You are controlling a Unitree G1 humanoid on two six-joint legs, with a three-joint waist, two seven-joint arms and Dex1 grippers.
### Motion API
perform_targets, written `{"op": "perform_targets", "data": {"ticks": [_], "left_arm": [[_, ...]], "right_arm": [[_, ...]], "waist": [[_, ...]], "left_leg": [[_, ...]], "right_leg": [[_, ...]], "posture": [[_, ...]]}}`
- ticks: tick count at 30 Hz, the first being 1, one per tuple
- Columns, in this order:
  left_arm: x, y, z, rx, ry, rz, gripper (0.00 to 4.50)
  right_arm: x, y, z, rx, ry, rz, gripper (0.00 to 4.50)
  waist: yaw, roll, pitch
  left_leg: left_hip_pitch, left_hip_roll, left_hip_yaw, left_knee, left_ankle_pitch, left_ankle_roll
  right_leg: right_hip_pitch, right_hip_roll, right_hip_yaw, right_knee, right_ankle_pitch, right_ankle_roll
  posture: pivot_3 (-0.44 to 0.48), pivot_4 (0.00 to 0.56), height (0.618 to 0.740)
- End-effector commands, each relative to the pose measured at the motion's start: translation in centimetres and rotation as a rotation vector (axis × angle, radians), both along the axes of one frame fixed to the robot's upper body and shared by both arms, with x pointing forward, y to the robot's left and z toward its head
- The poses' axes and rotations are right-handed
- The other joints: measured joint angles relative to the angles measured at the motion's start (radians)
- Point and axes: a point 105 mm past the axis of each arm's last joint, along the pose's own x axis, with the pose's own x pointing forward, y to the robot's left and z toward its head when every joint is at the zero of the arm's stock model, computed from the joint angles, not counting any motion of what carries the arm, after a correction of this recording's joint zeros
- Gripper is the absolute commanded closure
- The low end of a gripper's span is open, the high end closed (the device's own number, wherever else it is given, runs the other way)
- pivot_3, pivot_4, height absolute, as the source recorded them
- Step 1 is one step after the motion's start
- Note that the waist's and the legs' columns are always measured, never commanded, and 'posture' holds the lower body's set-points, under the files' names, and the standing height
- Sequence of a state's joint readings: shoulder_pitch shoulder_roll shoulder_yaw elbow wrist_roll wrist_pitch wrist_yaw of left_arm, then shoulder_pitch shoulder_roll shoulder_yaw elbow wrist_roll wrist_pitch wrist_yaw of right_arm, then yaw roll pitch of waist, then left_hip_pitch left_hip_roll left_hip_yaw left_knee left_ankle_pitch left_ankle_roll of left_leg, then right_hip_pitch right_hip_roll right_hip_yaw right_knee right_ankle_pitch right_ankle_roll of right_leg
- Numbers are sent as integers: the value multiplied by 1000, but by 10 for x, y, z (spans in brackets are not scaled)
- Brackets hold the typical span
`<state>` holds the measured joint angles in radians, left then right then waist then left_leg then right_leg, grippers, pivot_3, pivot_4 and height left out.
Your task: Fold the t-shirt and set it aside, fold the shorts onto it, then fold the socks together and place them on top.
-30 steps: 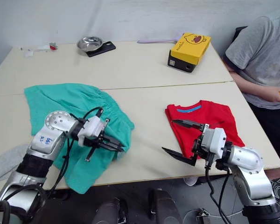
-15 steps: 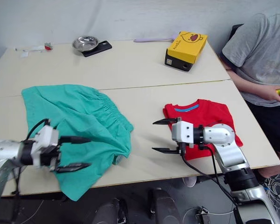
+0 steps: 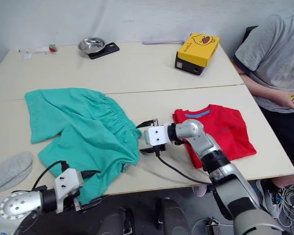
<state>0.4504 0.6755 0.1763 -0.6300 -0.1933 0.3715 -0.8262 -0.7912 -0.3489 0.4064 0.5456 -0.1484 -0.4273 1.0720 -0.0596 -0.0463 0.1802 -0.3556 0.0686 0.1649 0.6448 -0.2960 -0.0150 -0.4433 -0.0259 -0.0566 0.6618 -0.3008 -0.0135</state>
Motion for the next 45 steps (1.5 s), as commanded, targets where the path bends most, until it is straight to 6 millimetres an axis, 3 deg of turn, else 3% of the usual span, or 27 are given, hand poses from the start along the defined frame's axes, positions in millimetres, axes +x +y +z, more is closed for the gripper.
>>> {"op": "perform_targets", "data": {"ticks": [1,4,8,13,16,21,28,33,37,41,45], "left_arm": [[0,9,-10,97,24,19,49],[3,20,-15,163,26,29,922],[12,31,-6,118,12,90,2109],[15,40,7,65,28,102,3630],[15,52,11,79,42,97,4500],[16,74,27,80,28,71,4500],[9,93,46,78,9,-59,4500],[20,105,62,108,-19,-113,4500],[19,108,69,100,9,-155,4500],[-3,108,58,81,209,-188,4500],[-12,100,57,29,332,-180,4500]], "right_arm": [[12,19,7,12,64,-70,0],[16,32,10,32,174,-129,0],[14,41,10,-25,170,-103,174],[7,39,11,-25,226,-77,1520],[-2,31,13,-6,295,-54,2663],[-20,7,16,21,392,-58,4420],[-47,-40,15,-23,446,-82,4471],[-79,-80,14,-82,524,-101,4471],[-103,-96,16,-111,596,-64,4471],[-123,-106,15,-119,693,-61,4471],[-132,-105,15,-120,734,-19,4471]], "waist": [[-7,0,0],[-12,2,-1],[-15,4,-2],[-24,4,-2],[-24,4,-2],[-22,5,-2],[-22,4,-1],[-12,5,-1],[-11,4,0],[-18,4,0],[-18,2,2]], "left_leg": [[0,0,1,0,0,0],[1,1,0,-2,1,-1],[2,1,0,-3,1,-1],[1,1,0,-5,2,-2],[1,1,0,-9,2,-3],[1,1,0,-13,2,-4],[1,0,0,-13,1,-4],[0,1,-2,-15,1,-4],[-1,0,-2,-15,0,-4],[-1,1,-2,-16,-2,-5],[-1,1,-2,-16,-3,-6]], "right_leg": [[0,0,0,0,1,-1],[0,0,0,1,1,-2],[0,0,0,0,1,-2],[0,0,-2,0,1,-3],[-1,0,-2,-1,1,-3],[-2,0,-3,-4,0,-4],[-2,-1,-5,-6,0,-4],[-2,0,-7,-8,-1,-5],[-2,-1,-7,-9,-1,-4],[-2,0,-7,-10,-2,-3],[-3,0,-8,-10,-4,-3]], "posture": [[0,150,740],[0,150,740],[0,150,740],[0,150,740],[0,150,740],[0,150,740],[0,150,740],[0,150,740],[0,150,740],[0,150,740],[0,150,740]]}}
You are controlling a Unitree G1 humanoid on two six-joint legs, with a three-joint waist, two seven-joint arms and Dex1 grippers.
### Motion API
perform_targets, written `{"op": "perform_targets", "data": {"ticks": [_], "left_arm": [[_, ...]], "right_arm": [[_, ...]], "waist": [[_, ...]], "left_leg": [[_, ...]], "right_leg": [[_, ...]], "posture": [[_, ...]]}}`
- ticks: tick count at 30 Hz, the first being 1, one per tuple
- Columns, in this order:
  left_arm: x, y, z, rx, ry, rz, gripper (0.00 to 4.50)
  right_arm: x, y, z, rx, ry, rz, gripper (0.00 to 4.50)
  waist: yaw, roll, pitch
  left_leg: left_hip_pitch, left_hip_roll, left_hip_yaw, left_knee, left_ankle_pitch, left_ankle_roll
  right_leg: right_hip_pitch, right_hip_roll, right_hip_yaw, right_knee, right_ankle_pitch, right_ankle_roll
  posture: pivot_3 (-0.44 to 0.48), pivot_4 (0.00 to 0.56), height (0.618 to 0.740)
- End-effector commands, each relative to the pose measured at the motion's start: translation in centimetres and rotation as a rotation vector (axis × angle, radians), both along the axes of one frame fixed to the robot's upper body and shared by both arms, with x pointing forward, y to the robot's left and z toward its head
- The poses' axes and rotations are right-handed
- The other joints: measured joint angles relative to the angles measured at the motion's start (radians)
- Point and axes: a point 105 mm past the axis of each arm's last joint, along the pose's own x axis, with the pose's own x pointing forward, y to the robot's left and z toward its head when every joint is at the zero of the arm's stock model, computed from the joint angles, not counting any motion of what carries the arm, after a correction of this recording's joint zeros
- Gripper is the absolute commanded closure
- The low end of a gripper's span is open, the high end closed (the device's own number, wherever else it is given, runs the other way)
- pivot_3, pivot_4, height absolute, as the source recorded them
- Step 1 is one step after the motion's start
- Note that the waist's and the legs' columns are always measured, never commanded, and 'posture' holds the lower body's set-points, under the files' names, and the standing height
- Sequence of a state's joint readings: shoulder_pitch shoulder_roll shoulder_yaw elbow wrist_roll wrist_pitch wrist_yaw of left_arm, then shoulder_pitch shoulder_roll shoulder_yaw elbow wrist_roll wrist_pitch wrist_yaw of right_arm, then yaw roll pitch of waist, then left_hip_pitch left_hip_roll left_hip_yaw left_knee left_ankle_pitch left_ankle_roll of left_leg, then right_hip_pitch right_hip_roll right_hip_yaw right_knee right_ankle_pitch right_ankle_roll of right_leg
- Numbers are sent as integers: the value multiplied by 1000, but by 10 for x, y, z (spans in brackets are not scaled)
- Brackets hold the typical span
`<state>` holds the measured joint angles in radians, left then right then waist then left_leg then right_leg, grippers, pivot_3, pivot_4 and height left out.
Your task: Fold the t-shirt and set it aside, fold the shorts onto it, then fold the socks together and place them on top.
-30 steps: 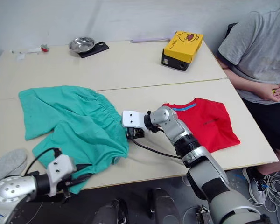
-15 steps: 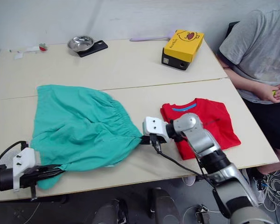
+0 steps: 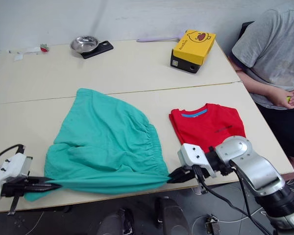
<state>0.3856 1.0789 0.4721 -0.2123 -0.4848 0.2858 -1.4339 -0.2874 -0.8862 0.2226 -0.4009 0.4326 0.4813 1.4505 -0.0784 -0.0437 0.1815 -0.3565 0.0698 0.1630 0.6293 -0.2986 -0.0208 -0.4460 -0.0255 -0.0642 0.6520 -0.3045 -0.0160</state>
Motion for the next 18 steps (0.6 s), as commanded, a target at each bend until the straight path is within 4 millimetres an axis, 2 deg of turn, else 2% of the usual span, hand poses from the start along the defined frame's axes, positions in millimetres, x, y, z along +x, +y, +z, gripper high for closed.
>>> {"op": "perform_targets", "data": {"ticks": [1,4,5,7,8,9,11,12,13,14,15,16,17,18], "left_arm": [[0,7,9,10,84,79,4500],[19,-1,19,-37,71,111,4500],[40,-5,32,-60,-17,128,4500],[84,-10,69,-148,-206,197,4500],[109,-11,93,-192,-329,242,4500],[137,-7,120,-201,-483,280,4500],[170,-4,150,-180,-655,310,4500],[181,0,159,-160,-699,337,4500],[198,6,180,-140,-811,400,4500],[213,12,213,-129,-968,489,4500],[220,15,247,-151,-1110,562,4500],[217,17,290,-187,-1301,638,4500],[203,14,331,-263,-1461,669,4500],[187,13,362,-327,-1592,685,4500]], "right_arm": [[2,-11,8,-7,-7,-24,4471],[28,-1,18,61,-123,-67,4471],[52,6,34,115,-215,-117,4471],[95,17,73,225,-399,-223,4471],[118,22,100,287,-518,-275,4471],[146,26,140,365,-692,-362,4471],[175,32,191,464,-896,-469,4471],[184,33,207,498,-960,-509,4471],[193,33,231,531,-1056,-555,4471],[196,34,262,567,-1197,-608,4471],[194,34,291,616,-1305,-645,4471],[187,30,323,687,-1416,-699,4471],[175,25,350,764,-1502,-730,4471],[163,19,371,829,-1592,-757,4471]], "waist": [[1,-2,1],[5,-3,2],[5,-3,3],[7,-4,9],[9,-4,13],[11,-5,16],[17,-4,18],[17,-4,18],[19,-5,17],[22,-5,18],[22,-7,18],[22,-8,18],[22,-10,19],[22,-12,19]], "left_leg": [[0,0,0,0,0,0],[0,-1,-1,1,-1,-3],[0,-2,-2,2,-1,-3],[0,-4,-5,3,3,-2],[-1,-5,-6,3,7,-1],[-3,-6,-8,2,11,1],[-11,-7,-12,3,20,1],[-15,-7,-10,3,26,-1],[-17,-7,-9,1,28,-5],[-18,-6,-7,-1,29,-6],[-19,-6,-6,2,27,-8],[-23,-5,-4,2,26,-8],[-29,-5,-4,2,26,-8],[-42,-5,-3,4,26,-8]], "right_leg": [[0,0,0,0,0,0],[0,0,0,0,0,0],[1,0,0,-1,0,0],[2,0,1,-2,3,0],[2,1,1,-6,8,-1],[2,2,1,-8,15,0],[-3,3,0,-8,21,0],[-7,3,0,-6,28,-1],[-11,3,0,-6,28,-2],[-14,3,1,-6,27,-3],[-17,3,1,-1,21,-7],[-22,3,1,0,20,-7],[-28,3,0,3,20,-7],[-40,2,1,8,20,-7]], "posture": [[0,150,740],[0,150,740],[0,150,740],[0,150,740],[0,150,740],[0,150,740],[0,150,740],[0,150,740],[0,150,740],[0,150,740],[0,150,740],[0,150,740],[0,150,740],[0,150,740]]}}
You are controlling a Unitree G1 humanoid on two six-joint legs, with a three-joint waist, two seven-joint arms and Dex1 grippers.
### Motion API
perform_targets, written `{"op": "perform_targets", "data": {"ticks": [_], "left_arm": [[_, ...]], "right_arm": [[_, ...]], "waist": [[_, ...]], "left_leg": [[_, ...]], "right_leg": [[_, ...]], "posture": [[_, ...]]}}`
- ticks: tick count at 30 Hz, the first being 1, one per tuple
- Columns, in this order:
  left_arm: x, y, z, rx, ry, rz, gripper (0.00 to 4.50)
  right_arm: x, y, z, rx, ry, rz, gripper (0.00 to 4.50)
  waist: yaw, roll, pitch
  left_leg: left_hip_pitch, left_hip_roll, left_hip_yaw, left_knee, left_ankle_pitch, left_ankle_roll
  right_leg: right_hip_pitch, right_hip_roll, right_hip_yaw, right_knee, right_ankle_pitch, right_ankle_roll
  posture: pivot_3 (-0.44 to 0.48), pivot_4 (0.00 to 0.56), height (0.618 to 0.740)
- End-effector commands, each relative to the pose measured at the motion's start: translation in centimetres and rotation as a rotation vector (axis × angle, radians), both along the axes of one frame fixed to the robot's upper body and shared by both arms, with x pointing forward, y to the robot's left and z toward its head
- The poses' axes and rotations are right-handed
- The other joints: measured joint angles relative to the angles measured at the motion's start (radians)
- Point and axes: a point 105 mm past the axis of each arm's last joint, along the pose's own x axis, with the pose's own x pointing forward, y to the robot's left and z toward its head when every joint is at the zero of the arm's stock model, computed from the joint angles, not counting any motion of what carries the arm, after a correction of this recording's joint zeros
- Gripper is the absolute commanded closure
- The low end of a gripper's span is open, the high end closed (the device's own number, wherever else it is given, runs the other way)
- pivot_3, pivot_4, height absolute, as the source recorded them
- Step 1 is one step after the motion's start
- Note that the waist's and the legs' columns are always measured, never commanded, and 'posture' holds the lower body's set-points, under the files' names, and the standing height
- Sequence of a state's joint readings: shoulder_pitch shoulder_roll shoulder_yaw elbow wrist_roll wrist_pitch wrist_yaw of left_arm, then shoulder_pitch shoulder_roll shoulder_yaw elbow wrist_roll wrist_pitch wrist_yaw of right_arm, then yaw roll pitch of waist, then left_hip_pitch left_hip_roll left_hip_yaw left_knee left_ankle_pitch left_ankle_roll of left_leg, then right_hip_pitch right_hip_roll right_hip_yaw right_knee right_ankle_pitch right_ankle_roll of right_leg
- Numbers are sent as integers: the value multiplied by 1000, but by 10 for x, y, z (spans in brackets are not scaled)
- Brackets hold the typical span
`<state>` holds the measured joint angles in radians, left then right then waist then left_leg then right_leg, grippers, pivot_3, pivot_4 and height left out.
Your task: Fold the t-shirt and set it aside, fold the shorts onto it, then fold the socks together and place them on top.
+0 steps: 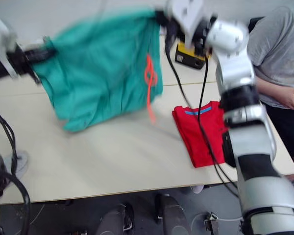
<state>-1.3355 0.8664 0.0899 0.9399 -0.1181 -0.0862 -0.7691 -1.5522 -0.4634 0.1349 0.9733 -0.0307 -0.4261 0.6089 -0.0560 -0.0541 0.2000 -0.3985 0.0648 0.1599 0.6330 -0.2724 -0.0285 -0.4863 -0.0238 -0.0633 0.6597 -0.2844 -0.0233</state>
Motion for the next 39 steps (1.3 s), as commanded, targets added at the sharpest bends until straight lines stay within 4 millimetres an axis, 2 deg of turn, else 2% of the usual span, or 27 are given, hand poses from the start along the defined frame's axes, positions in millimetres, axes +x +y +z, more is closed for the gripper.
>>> {"op": "perform_targets", "data": {"ticks": [1,2,4,5,6,7,9,11,12,13,14,15,16,18,20,21,24,27,29,31,34,37,39], "left_arm": [[-53,11,115,-56,-537,134,4500],[-62,9,126,-66,-580,121,4500],[-76,7,140,-83,-659,80,4500],[-83,4,142,-97,-681,13,4500],[-83,3,135,-85,-668,-39,4500],[-78,1,117,-26,-626,-78,4500],[-63,3,68,68,-479,-130,4500],[-58,6,15,133,-337,-170,4500],[-59,7,-4,158,-281,-184,4500],[-63,7,-40,202,-184,-202,4500],[-71,6,-74,224,-75,-231,4500],[-79,4,-94,231,-4,-250,4500],[-91,0,-120,233,84,-281,4500],[-119,-12,-170,236,284,-356,4500],[-152,-25,-209,247,494,-437,4500],[-168,-33,-220,229,581,-480,4500],[-195,-47,-231,109,750,-531,4500],[-223,-48,-250,89,978,-554,4500],[-239,-48,-258,55,1111,-567,4500],[-249,-48,-260,21,1204,-571,4500],[-258,-48,-261,-15,1285,-573,4500],[-263,-47,-259,-29,1318,-593,4500],[-259,-40,-254,-56,1293,-581,4500]], "right_arm": [[-41,-26,80,202,-381,-77,4471],[-47,-29,86,210,-434,-86,4471],[-51,-33,88,207,-476,-90,4471],[-49,-37,83,187,-471,-91,4471],[-47,-41,73,175,-459,-79,4471],[-38,-44,55,145,-407,-68,4471],[-17,-46,7,83,-250,-27,4471],[-1,-44,-49,6,-57,26,4471],[0,-42,-67,-16,3,51,4471],[2,-41,-104,-73,120,81,4471],[-3,-39,-133,-99,196,122,4471],[-9,-37,-151,-113,245,149,4471],[-17,-38,-178,-159,321,167,4471],[-39,-40,-220,-260,404,197,4471],[-62,-44,-245,-321,460,217,4471],[-70,-46,-251,-308,497,223,4471],[-85,-55,-261,-310,562,217,4471],[-95,-65,-267,-313,615,220,4471],[-108,-68,-271,-333,653,276,4471],[-131,-65,-274,-360,710,398,4471],[-163,-67,-289,-428,821,528,4471],[-180,-74,-305,-490,917,553,4471],[-186,-75,-309,-483,954,552,4471]], "waist": [[-5,-2,1],[-6,-2,1],[-8,-2,0],[-8,-1,0],[-10,0,0],[-13,1,0],[-19,2,0],[-27,3,1],[-33,3,1],[-35,3,2],[-42,4,2],[-42,4,2],[-42,4,2],[-40,4,2],[-28,4,2],[-26,4,2],[-20,4,2],[-12,4,1],[-5,5,1],[3,5,1],[13,5,1],[22,5,1],[22,5,1]], "left_leg": [[-13,0,1,4,1,1],[-19,0,5,6,1,1],[-18,0,10,6,0,1],[-13,0,13,4,-1,1],[-5,-1,15,-2,-4,1],[-2,0,16,-2,-5,1],[6,1,17,-3,-7,-1],[19,3,16,-2,-8,-1],[20,2,16,0,-9,0],[21,2,16,1,-8,1],[21,3,16,6,-7,1],[22,4,16,11,-7,0],[24,5,15,13,-8,-1],[24,5,15,15,-7,-2],[27,5,13,14,-7,-4],[28,5,13,14,-7,-5],[30,4,11,14,-8,-6],[33,3,5,14,-9,-4],[40,2,-4,12,-14,-5],[45,2,-16,12,-20,-5],[45,2,-23,12,-22,-1],[45,2,-22,13,-25,0],[45,2,-21,13,-26,1]], "right_leg": [[-13,-1,-1,1,0,1],[-21,-2,-1,3,0,1],[-23,-4,-5,3,0,1],[-22,-4,-8,5,0,1],[-19,-5,-12,3,0,0],[-15,-5,-14,1,-1,-2],[-8,-3,-16,0,-2,-3],[8,-3,-15,-2,-5,-4],[8,-3,-14,3,-5,-4],[8,-3,-11,6,-3,-3],[7,-3,-11,11,-2,-3],[8,-3,-9,15,-2,-4],[9,-3,-8,18,-2,-5],[7,-2,-7,19,-3,-7],[9,-2,-6,20,-5,-9],[9,-1,-5,20,-6,-9],[12,-1,-5,19,-6,-9],[19,0,-9,12,-8,-4],[30,4,-11,2,-8,-4],[40,10,-12,-5,-8,-4],[42,15,-12,-8,-9,-4],[42,15,-11,-8,-10,-4],[42,15,-10,-9,-10,-4]], "posture": [[0,150,740],[0,150,740],[0,150,740],[0,150,740],[0,150,740],[0,150,740],[0,150,740],[0,150,740],[0,150,740],[0,150,740],[0,150,740],[0,150,740],[0,150,740],[0,150,740],[0,150,740],[0,150,740],[0,150,740],[0,150,740],[0,150,740],[0,150,740],[0,150,740],[0,150,740],[0,150,740]]}}
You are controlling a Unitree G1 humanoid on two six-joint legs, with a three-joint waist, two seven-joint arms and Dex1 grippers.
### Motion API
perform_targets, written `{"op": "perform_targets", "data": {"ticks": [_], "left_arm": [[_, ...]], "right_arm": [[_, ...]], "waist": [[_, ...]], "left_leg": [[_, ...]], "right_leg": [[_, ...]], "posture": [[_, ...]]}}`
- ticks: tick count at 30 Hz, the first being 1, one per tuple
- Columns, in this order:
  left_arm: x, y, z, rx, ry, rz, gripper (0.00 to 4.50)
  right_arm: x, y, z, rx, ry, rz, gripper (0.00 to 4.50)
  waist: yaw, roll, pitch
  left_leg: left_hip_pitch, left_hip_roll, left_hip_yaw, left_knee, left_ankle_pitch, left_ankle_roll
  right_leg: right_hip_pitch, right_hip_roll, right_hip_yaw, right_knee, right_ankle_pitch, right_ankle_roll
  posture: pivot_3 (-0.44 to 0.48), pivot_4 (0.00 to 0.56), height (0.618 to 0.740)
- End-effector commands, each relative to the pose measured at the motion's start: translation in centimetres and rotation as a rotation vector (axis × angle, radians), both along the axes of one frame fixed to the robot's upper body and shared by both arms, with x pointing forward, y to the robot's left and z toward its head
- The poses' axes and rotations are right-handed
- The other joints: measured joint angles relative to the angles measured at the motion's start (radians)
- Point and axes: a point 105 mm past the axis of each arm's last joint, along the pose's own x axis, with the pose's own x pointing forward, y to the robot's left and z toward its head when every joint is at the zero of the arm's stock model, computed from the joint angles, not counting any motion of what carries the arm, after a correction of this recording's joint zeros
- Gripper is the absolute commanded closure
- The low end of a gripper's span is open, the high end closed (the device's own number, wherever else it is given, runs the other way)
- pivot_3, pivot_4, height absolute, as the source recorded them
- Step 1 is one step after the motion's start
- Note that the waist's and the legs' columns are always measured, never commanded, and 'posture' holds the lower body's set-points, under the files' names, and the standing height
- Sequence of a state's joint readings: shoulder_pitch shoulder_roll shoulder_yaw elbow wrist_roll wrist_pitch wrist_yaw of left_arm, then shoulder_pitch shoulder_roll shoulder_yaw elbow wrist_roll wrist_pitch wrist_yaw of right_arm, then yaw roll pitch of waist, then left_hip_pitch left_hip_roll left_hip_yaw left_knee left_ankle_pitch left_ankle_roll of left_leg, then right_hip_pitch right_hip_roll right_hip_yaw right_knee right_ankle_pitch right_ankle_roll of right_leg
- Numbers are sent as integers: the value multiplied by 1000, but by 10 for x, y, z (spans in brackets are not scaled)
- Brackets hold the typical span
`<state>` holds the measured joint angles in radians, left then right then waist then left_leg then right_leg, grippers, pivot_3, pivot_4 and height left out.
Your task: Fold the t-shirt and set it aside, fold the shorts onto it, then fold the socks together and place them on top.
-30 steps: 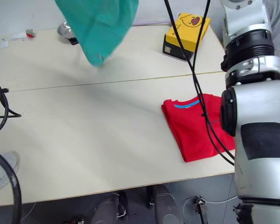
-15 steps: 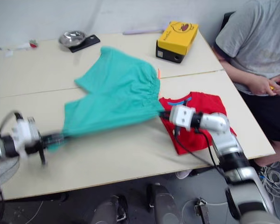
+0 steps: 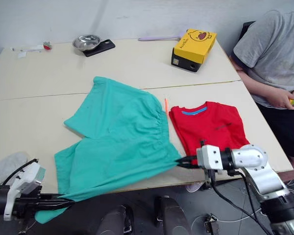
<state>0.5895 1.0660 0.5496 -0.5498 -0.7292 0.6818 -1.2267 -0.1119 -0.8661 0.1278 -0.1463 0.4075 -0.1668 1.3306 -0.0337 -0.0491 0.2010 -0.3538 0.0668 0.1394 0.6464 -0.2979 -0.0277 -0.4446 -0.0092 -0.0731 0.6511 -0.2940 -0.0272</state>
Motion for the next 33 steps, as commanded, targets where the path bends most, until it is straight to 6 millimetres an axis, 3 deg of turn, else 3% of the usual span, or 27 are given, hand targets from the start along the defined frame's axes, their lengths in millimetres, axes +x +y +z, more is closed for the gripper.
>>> {"op": "perform_targets", "data": {"ticks": [1,5,11,16,19,26,31,33], "left_arm": [[5,10,13,-28,-45,23,4500],[19,22,24,-58,-110,66,4500],[46,28,42,-76,-173,44,4500],[117,28,74,-72,-483,78,4500],[164,18,100,-109,-670,103,4500],[247,-10,132,-89,-995,175,4500],[279,-21,136,-87,-1050,269,4500],[288,-19,131,-42,-1057,321,4083]], "right_arm": [[-9,-2,7,6,11,6,4471],[-9,2,15,67,42,-37,4471],[-3,5,44,178,217,-126,4471],[38,0,64,237,198,-279,4471],[75,-7,71,263,112,-434,4471],[137,-10,76,368,44,-719,4471],[153,-2,73,409,-1,-806,4471],[153,3,72,433,10,-810,4253]], "waist": [[0,0,0],[6,0,0],[8,0,0],[9,0,0],[13,0,0],[6,0,0],[3,0,0],[2,0,0]], "left_leg": [[0,0,0,0,0,0],[0,-4,-6,2,-3,-4],[-1,-6,-19,1,-3,-5],[-2,-6,-19,1,-2,-3],[-3,-6,-18,1,0,1],[-5,-7,-13,2,3,-3],[-6,-6,-8,1,2,-3],[-7,-6,-5,1,2,-3]], "right_leg": [[0,0,0,0,0,0],[0,2,1,-1,1,0],[2,6,1,-8,3,1],[2,6,1,-7,5,-1],[2,6,1,-7,8,-4],[-2,5,2,-3,13,-4],[-6,4,3,-3,13,-4],[-9,4,6,1,12,-4]], "posture": [[0,150,740],[0,150,740],[0,150,740],[0,150,740],[0,150,740],[0,150,740],[0,150,740],[0,150,740]]}}
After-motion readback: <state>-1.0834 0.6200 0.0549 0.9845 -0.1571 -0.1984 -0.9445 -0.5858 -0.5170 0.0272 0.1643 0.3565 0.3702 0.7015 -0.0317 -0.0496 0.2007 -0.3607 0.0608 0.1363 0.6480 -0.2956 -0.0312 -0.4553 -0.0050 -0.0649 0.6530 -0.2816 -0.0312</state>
